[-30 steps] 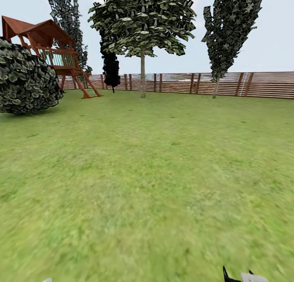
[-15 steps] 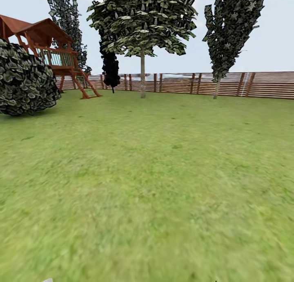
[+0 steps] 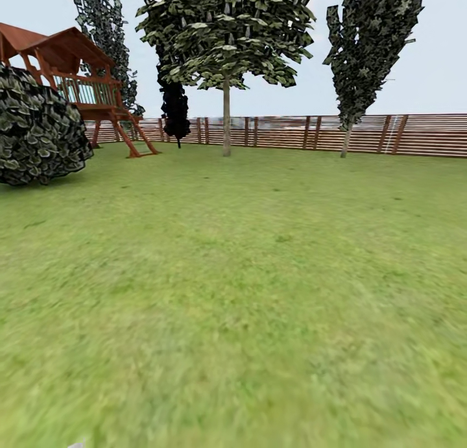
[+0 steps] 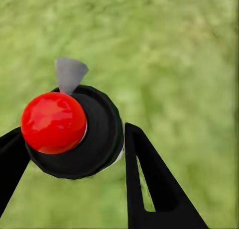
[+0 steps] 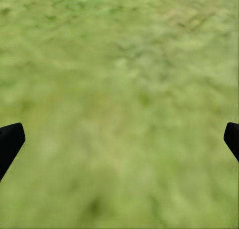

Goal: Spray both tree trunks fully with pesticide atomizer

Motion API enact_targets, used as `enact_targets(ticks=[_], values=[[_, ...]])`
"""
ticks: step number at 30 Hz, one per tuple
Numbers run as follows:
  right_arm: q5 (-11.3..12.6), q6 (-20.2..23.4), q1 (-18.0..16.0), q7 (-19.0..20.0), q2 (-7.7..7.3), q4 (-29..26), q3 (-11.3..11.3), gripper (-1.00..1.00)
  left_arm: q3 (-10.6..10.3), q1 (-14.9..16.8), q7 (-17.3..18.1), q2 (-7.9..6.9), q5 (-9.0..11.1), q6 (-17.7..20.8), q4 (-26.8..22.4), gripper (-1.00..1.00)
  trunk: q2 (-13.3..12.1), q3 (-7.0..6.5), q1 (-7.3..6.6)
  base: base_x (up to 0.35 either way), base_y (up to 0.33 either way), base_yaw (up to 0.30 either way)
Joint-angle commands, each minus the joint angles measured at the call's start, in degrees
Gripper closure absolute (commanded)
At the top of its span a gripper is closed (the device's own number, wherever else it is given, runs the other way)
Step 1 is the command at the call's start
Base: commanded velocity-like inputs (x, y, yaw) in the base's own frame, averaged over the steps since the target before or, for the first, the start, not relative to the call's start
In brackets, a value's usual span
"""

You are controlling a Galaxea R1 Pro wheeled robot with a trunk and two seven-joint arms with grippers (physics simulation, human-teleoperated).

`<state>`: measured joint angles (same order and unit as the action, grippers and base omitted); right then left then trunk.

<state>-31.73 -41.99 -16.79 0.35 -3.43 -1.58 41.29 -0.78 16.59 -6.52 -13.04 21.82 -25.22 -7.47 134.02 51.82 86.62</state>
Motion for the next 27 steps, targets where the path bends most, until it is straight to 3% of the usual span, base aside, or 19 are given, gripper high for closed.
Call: enact_targets(ticks=[1,27], values=[[0.0,0.0,0.0,0.0,0.0,0.0,0.0,-1.0,0.0,0.0,0.0,-0.02,0.0,0.0,0.0,1.0,0.0,0.0,0.0,0.342,0.0,0.0],[0.0,0.0,0.0,0.0,0.0,0.0,0.0,-1.0,0.0,0.0,-0.1,-0.06,0.0,0.0,0.0,1.0,0.0,0.0,0.0,0.342,0.0,0.0]])
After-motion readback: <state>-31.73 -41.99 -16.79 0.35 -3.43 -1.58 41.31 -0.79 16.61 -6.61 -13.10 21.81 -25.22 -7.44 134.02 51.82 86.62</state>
